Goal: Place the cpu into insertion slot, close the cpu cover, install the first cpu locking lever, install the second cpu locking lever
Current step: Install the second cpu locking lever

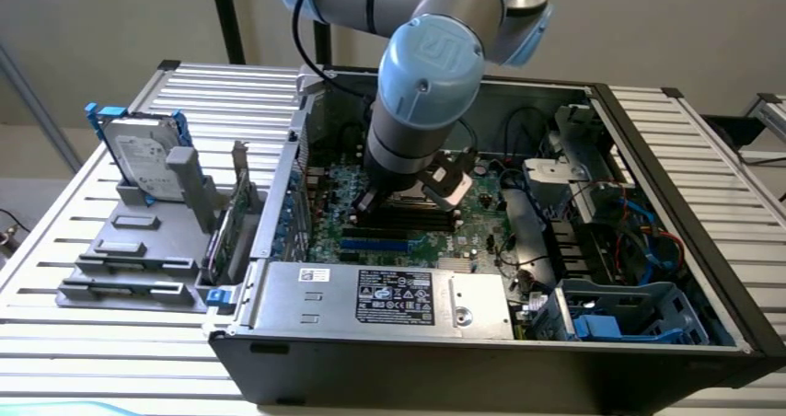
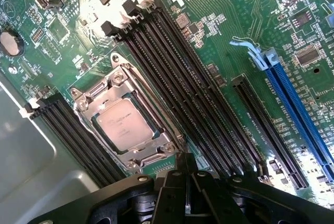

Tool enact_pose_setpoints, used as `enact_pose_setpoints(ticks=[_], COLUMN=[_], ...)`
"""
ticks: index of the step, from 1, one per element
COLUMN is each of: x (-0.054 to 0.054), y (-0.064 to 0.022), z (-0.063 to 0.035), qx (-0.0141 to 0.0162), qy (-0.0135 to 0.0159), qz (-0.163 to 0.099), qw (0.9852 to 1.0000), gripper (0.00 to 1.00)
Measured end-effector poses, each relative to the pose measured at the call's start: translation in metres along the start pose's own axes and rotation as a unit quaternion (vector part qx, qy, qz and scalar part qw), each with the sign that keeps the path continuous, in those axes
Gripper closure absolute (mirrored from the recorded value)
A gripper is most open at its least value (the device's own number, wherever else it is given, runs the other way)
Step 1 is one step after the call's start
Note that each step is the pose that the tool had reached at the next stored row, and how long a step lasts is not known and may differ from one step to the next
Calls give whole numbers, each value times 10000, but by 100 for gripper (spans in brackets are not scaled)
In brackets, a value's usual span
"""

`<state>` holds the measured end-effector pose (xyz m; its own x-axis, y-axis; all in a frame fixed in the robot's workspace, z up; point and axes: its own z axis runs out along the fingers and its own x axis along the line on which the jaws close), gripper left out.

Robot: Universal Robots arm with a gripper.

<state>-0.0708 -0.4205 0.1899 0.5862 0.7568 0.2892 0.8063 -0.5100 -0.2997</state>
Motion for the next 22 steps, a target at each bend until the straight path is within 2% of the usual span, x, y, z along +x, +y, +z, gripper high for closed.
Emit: enact_pose_setpoints(ticks=[4,9,16,22], x=[0,-1,22,32], y=[1,2,-22,-37], z=[22,29,-42,-77], qx=[-25,-61,-90,-94], qy=[-18,-60,-99,-104], qz=[-2,0,4,4], qw=[10000,10000,9999,9999], gripper=[89,89,89,89])
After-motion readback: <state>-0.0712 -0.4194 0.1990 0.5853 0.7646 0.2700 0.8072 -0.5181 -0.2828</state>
